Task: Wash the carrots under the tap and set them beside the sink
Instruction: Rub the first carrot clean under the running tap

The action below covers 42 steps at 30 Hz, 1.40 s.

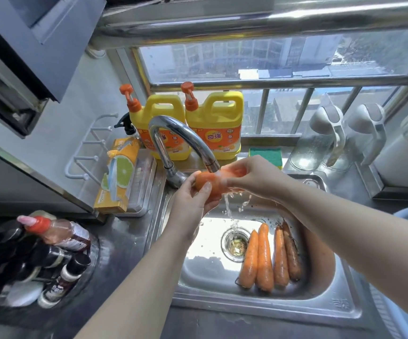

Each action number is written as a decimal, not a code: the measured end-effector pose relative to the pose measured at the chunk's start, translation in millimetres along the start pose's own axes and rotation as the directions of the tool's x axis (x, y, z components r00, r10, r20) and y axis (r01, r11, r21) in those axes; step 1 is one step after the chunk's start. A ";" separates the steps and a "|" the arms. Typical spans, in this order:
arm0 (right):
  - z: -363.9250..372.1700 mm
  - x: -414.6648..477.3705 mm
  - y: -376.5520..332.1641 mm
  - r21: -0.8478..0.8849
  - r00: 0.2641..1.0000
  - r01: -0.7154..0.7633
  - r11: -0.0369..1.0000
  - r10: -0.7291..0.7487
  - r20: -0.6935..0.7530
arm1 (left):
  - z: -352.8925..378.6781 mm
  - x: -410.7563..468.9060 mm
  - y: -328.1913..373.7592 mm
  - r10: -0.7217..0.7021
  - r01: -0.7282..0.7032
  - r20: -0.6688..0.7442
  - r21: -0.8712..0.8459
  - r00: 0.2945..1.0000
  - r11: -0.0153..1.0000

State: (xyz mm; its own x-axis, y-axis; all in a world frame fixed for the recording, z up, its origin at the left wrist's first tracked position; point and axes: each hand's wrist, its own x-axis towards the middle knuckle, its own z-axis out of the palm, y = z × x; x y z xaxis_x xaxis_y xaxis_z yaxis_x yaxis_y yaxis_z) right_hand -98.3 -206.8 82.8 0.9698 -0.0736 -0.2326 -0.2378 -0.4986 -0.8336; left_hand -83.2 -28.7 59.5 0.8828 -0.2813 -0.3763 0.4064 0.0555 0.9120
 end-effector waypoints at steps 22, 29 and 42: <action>6.9 0.5 8.4 -0.027 1.000 0.010 1.000 -0.010 -0.014 | 0.0 1.5 1.7 -0.013 0.011 0.059 0.038 0.998 0.999; 10.5 2.1 11.5 -0.148 0.983 -0.002 0.989 -0.025 -0.182 | 7.6 -1.2 -1.2 0.004 -0.005 0.041 0.034 0.999 0.999; 17.7 -4.4 10.4 -0.121 0.993 0.047 0.992 -0.059 -0.098 | -0.8 4.3 2.4 0.024 -0.025 0.018 0.053 1.000 0.998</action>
State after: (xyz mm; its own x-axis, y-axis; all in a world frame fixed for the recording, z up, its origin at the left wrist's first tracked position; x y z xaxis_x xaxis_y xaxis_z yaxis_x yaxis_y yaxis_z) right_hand -106.0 -196.4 66.2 0.9828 -0.1284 -0.1330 -0.1838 -0.6025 -0.7767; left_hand -78.2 -29.0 59.9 0.8880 -0.2971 -0.3509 0.3707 0.0114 0.9287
